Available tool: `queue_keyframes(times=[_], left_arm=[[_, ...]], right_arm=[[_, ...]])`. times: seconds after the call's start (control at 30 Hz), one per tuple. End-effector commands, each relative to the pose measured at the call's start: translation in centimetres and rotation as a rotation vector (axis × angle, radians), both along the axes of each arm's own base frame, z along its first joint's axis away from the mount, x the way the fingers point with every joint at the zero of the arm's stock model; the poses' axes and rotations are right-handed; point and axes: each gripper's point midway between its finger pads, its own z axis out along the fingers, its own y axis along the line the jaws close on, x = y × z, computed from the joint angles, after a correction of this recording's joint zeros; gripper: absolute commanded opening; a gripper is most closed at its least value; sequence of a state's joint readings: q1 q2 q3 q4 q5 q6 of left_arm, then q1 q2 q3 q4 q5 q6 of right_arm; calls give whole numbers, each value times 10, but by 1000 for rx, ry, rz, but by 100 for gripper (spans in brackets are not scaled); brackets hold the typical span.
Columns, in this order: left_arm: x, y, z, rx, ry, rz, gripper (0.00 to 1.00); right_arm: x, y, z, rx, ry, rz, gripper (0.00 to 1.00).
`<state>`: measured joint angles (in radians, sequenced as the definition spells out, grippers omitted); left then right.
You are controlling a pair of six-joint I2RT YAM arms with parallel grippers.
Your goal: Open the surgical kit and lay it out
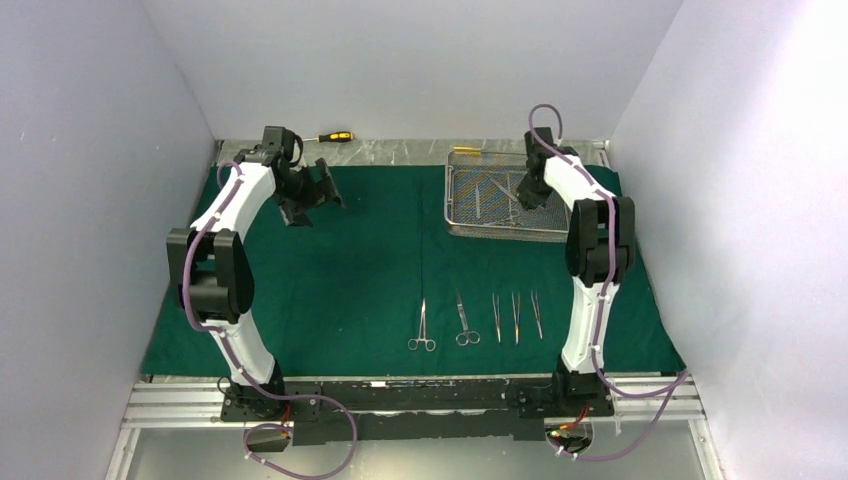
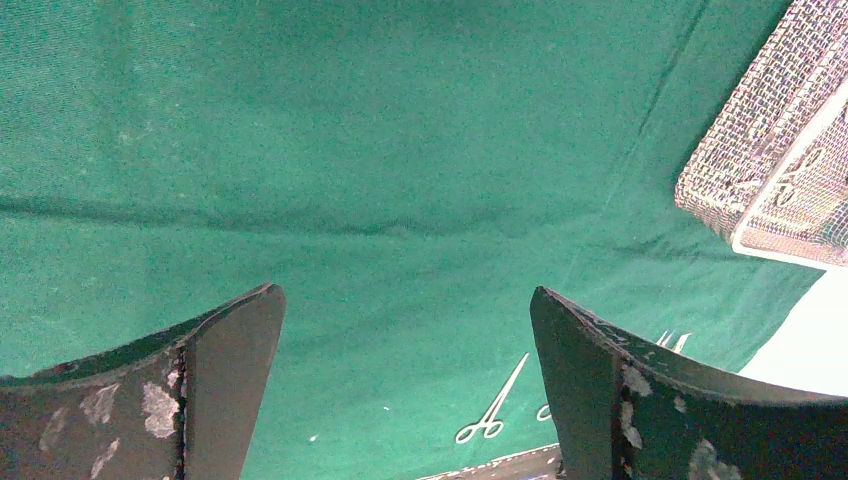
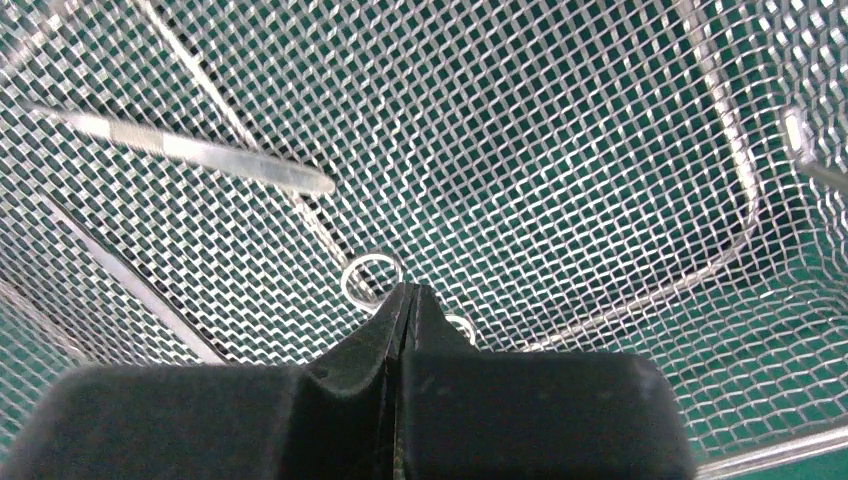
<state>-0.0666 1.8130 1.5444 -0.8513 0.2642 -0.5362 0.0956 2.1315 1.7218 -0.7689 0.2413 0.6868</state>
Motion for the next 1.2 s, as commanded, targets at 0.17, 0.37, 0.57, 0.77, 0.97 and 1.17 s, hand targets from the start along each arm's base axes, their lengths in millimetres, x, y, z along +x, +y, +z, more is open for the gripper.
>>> queue_keyframes(times=[0.17,0.37,0.57,0.77,0.97,1.17], left_arm=[[5,1,14,-15,-47,0,99],[5,1,12,-26,-46,2,99],[5,1,10,-30,-45,-3,99],[4,6,11,-24,-52,4,99],[3,8,8,-34,-45,12,99],[2,10,7,-35,-42,16,99]], right_arm=[[11,16,32,170,-49,-66,21],[-18,44,18,288,50,-127,33],[-29,65,5,272,112,-175,35],[-36,68,-7,257,151,-235,37],[-39,69,-26,256,167,-274,38],[-31,71,-39,249,166,-273,36]])
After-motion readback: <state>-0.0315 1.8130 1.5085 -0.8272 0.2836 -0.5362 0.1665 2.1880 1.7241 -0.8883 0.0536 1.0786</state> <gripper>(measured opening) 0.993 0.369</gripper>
